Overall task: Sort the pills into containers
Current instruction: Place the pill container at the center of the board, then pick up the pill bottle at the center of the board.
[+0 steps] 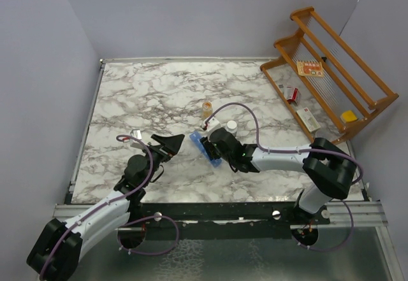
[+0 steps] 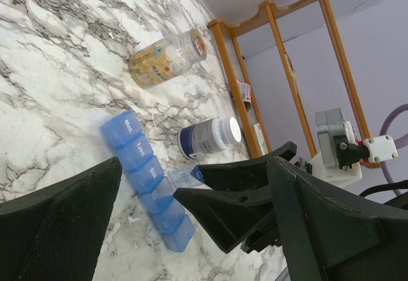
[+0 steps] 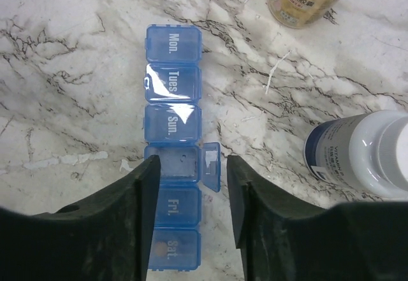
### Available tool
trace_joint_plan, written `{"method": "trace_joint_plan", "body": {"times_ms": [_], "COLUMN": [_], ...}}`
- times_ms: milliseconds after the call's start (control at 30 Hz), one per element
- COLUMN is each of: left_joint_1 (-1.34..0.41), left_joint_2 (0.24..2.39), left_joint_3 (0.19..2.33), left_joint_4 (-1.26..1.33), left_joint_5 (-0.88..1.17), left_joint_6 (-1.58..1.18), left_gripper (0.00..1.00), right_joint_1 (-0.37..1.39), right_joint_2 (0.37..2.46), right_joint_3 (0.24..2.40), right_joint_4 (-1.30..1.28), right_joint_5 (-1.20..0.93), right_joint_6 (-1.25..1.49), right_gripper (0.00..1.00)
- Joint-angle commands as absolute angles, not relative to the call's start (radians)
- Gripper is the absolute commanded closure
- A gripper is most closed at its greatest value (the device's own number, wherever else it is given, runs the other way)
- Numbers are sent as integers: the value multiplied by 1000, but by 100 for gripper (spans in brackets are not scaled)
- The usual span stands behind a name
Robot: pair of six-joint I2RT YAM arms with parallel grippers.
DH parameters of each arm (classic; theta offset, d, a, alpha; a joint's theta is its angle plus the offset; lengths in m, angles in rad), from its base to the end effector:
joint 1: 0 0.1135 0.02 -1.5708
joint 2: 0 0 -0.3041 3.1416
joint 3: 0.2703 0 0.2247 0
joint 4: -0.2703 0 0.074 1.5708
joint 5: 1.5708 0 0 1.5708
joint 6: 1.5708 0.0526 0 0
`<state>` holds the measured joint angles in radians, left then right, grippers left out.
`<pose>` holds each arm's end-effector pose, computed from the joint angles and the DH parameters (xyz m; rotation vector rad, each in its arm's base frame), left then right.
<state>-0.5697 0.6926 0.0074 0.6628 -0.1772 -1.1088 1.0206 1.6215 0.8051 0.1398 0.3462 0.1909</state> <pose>0.1038 -0.0555 0.2143 -0.5996 1.6117 -1.1449 0.1845 0.2666 0.2232 -0.7204 2.0949 0.2854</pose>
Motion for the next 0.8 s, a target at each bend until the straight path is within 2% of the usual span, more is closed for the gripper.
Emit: {"method": "trace_joint_plan", "body": {"times_ms": [0, 167, 333, 367, 433, 467, 500, 600, 767], "left_joint_1": [-571, -571, -571, -571, -571, -571, -571, -569, -535], "left_joint_2": [680, 684, 727, 742, 781, 803, 827, 897, 995], "left_joint_3": [-72, -55, 27, 53, 108, 137, 169, 243, 325], "left_joint_4": [650, 644, 628, 626, 627, 627, 627, 628, 641], "left_joint_5": [-202, -200, -204, -203, -201, -201, -201, -179, -151], "left_joint_6": [-1093, -1068, -922, -884, -806, -773, -740, -686, -599], "left_gripper": [1, 1, 1, 1, 1, 1, 1, 1, 1], "right_joint_1": [1019, 1019, 1019, 1018, 987, 953, 901, 721, 570], "right_joint_2": [1601, 1555, 1481, 1469, 1458, 1454, 1453, 1465, 1513], "right_joint_3": [835, 853, 937, 962, 1019, 1046, 1072, 1132, 1191], "right_joint_4": [168, 149, 100, 91, 75, 63, 49, 21, 31], "right_joint_5": [338, 364, 405, 425, 430, 389, 331, 120, -14], "right_joint_6": [202, 196, 159, 138, 128, 140, 164, 255, 277], "right_gripper": [50, 45, 39, 37, 22, 15, 14, 13, 13]}}
